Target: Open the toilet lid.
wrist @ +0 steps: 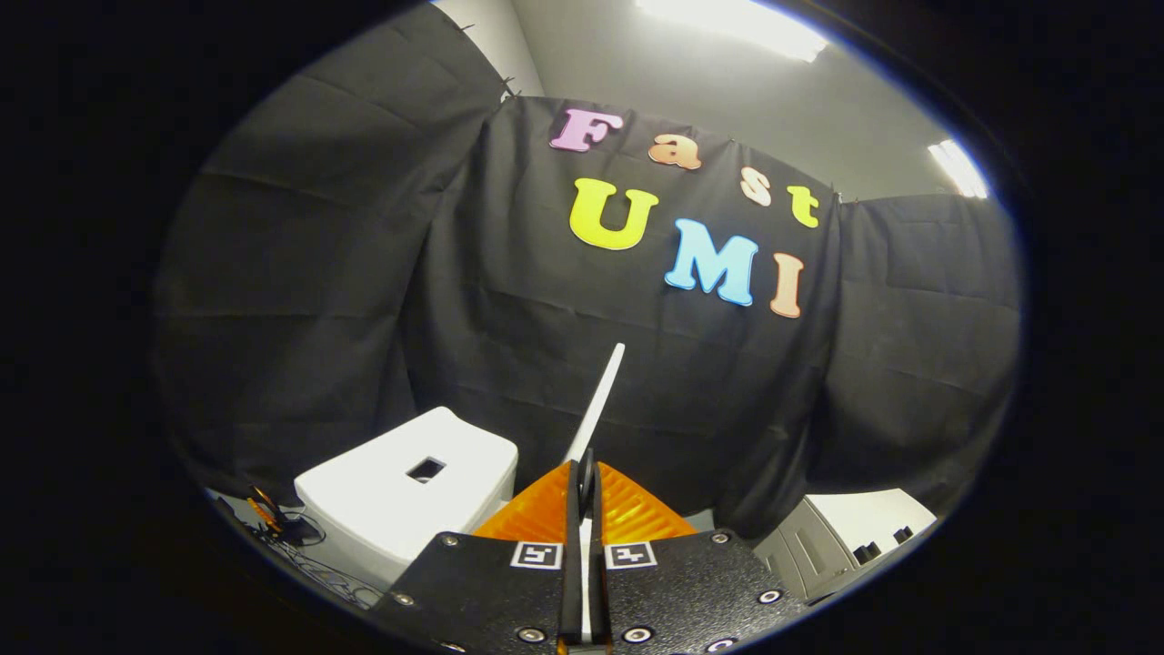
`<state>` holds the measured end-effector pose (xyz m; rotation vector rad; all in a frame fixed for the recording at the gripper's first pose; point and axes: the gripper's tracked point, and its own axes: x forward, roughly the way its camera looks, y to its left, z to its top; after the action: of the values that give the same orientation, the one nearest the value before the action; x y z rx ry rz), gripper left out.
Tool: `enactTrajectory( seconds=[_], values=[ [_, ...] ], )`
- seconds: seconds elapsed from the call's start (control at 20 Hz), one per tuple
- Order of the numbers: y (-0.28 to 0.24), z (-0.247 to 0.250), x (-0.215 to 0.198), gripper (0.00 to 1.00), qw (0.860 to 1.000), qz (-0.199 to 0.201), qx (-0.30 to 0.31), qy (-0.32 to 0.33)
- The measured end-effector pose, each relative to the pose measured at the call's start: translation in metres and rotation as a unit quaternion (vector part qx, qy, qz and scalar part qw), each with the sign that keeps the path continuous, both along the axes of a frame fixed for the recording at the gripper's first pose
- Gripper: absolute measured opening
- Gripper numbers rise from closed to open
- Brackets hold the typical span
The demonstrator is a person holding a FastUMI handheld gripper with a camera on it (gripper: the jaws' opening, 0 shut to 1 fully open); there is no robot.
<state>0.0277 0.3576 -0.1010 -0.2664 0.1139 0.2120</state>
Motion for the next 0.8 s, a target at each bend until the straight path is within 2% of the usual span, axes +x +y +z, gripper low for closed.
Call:
enactTrajectory(
  seconds=[0.35, 0.6, 0.8],
  values=[
    [0.058, -0.001, -0.006, 0.03, 0.999, 0.047, -0.005, 0.003],
    [0.101, -0.008, -0.012, 0.03, 0.995, 0.093, 0.02, 0.018],
    [0.122, -0.009, -0.015, 0.03, 0.994, 0.11, 0.005, 0.008]
  ],
)
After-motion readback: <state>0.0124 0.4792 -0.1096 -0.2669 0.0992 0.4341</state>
